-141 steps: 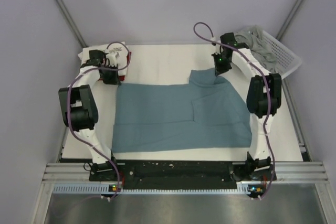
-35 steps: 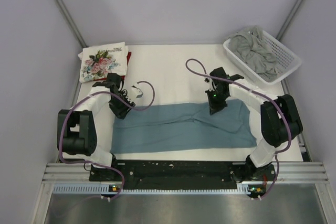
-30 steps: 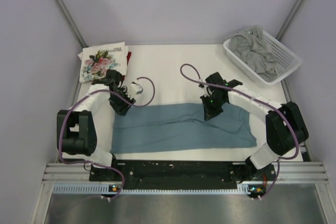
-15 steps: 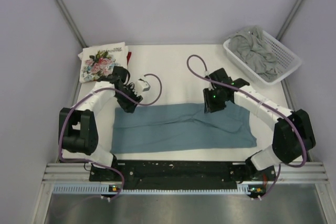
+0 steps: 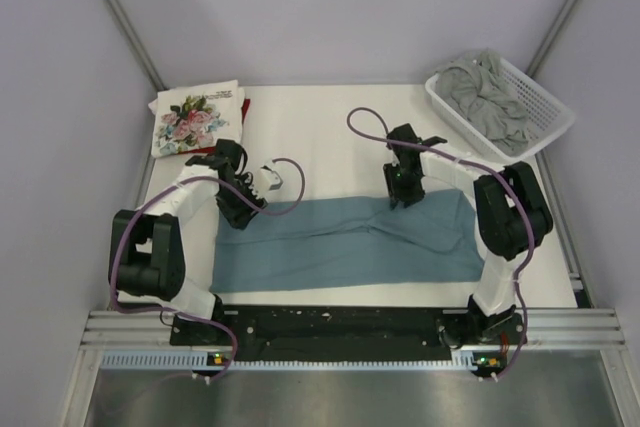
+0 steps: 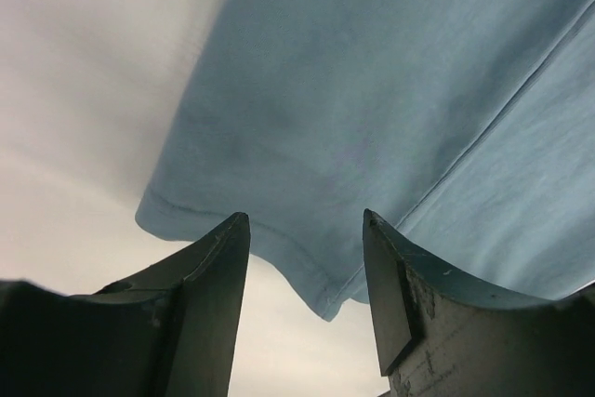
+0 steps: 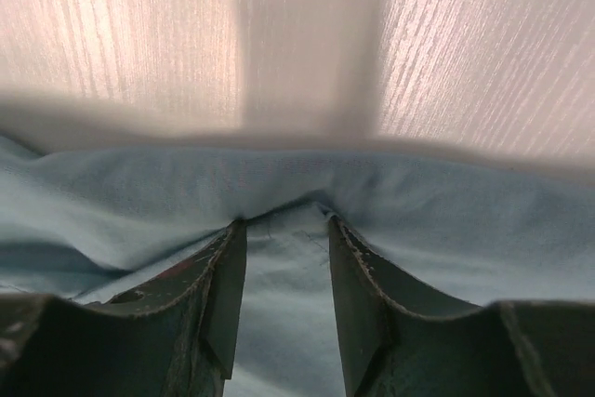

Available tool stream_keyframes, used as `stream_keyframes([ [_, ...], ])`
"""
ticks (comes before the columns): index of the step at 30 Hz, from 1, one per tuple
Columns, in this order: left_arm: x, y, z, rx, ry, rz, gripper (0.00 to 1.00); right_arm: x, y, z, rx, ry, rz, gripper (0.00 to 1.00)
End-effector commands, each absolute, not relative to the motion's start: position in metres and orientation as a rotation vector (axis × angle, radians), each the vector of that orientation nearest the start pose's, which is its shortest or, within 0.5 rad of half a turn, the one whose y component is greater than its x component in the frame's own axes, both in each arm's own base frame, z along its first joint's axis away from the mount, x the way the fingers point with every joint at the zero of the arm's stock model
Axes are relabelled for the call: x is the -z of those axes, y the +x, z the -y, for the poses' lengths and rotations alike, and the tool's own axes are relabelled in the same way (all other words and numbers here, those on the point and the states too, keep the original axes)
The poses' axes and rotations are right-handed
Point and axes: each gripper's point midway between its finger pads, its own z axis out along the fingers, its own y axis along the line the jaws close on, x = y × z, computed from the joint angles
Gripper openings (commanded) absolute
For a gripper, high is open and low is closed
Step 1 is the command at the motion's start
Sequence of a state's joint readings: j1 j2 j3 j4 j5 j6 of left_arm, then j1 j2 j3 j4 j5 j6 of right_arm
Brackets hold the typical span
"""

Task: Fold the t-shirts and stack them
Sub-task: Fold the other side of the tshirt into a rectangle

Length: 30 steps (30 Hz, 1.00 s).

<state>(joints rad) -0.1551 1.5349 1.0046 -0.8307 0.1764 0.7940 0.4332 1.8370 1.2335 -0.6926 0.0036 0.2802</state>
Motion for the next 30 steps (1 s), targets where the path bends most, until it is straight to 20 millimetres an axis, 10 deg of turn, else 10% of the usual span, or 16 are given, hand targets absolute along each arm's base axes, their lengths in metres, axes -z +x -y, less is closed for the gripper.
stream_keyframes([
  [1, -0.059, 0.280, 0.040, 0.085, 1.349, -2.511, 0.57, -0.039, 0.336, -0.165, -0.165, -0.201, -2.802, 0.37],
  [9, -0.060, 0.285, 0.043, 0.101, 1.338, -2.516, 0.56, -0.038, 0.332, -0.157, -0.125, -0.183, -2.788, 0.01],
  [30, -0.061, 0.290, 0.051, 0.157, 1.319, -2.520, 0.57, -0.071, 0.260, -0.193, -0.240, -0.239, -2.810, 0.00],
])
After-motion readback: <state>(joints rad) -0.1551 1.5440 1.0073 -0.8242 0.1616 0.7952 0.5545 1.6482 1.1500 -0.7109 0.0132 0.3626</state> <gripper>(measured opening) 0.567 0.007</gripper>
